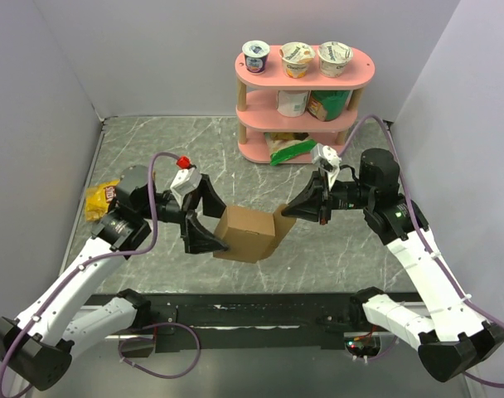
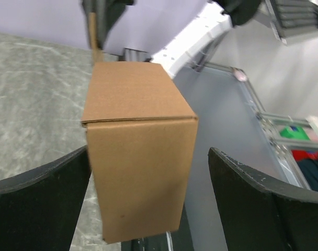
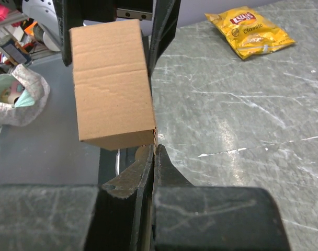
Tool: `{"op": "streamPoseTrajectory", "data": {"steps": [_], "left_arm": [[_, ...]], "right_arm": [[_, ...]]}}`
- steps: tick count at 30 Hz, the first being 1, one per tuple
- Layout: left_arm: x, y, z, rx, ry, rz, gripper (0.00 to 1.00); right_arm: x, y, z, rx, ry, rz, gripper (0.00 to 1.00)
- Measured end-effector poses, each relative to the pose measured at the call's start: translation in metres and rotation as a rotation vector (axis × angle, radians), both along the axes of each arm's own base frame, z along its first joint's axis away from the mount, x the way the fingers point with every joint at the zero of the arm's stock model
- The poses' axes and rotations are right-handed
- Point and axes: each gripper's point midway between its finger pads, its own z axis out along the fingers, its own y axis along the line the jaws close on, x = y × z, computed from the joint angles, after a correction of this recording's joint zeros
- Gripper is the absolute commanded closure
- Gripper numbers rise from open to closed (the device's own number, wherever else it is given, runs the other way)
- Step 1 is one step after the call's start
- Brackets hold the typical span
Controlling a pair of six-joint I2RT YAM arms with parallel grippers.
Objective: Fold the paper box
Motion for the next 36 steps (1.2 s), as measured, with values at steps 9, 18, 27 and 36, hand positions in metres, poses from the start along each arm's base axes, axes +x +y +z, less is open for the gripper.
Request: {"op": "streamPoseTrajectory", "data": {"steps": [9,18,27,36], "left_arm": [[0.02,-0.008,-0.006,0.016,0.0,0.112,0.03],[0.022,-0.021,-0.028,0.067,0.074,0.044,0.21],[0.028,-0.026,-0.041,0.09,0.101,0.022,0.52],[0.039,-0.013,-0.048,0.073,0.129,0.016,0.49]], "right_arm": [[0.006,-0.001,-0.002,-0.008,0.023,-0.045,1.0],[0.009,0.003,-0.007,-0.006,0.026,-0.054,1.0],[0.02,0.006,-0.009,-0.01,0.022,-0.085,0.29],[0.063,-0.023,0.002,0.094,0.06,-0.255,0.02]]}}
